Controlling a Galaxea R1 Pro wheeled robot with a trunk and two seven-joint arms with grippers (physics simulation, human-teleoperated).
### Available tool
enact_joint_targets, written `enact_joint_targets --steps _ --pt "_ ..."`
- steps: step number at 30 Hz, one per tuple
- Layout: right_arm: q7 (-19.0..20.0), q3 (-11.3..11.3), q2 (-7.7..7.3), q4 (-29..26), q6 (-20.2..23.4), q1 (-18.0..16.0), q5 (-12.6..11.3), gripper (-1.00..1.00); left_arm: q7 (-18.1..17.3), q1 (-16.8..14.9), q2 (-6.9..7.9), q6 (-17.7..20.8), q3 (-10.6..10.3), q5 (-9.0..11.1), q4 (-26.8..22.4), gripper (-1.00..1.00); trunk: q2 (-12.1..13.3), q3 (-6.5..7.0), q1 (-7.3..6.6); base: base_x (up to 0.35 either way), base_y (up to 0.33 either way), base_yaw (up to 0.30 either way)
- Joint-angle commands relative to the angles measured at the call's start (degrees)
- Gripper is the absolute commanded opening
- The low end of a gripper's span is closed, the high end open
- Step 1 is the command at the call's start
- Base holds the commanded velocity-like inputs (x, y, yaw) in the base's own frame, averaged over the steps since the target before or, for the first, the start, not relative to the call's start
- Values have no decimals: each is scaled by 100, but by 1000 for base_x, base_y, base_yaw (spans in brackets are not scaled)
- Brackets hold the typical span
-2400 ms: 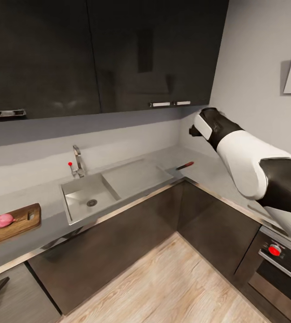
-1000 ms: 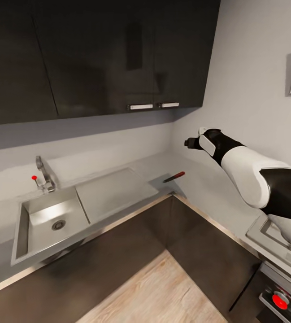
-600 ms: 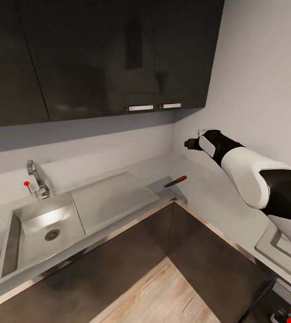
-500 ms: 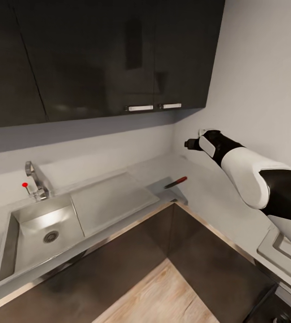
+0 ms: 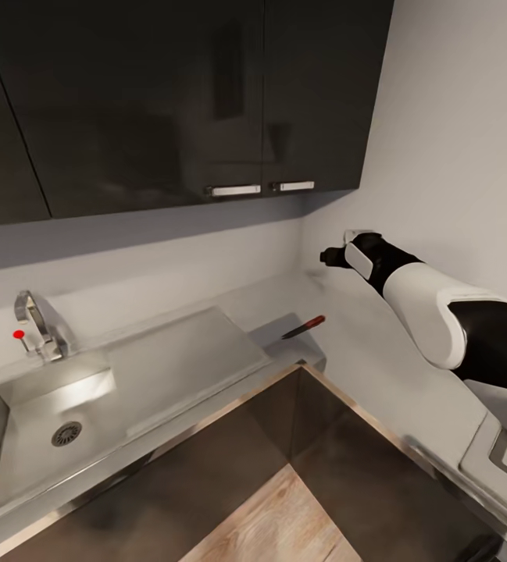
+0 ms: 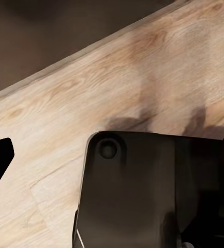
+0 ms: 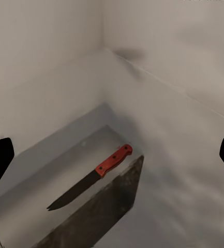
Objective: In the kitchen, take the Vidalia onion out of the sink, dice it on the chopping board with the paring knife, put the diced onion into the bowl on the countertop, then place both the paring knife and the chopping board into the sink.
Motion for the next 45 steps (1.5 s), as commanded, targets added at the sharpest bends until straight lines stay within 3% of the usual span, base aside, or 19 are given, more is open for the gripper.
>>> enact_joint_targets --steps 1,45 --pt "-33 20 2 -9 26 0 -56 100 37 -1 9 -10 -49 44 -10 100 -12 -11 6 221 -21 0" --pt "-33 20 92 -7 19 135 -56 100 37 -1 -8 65 -41 44 115 100 -12 -11 6 199 -95 0"
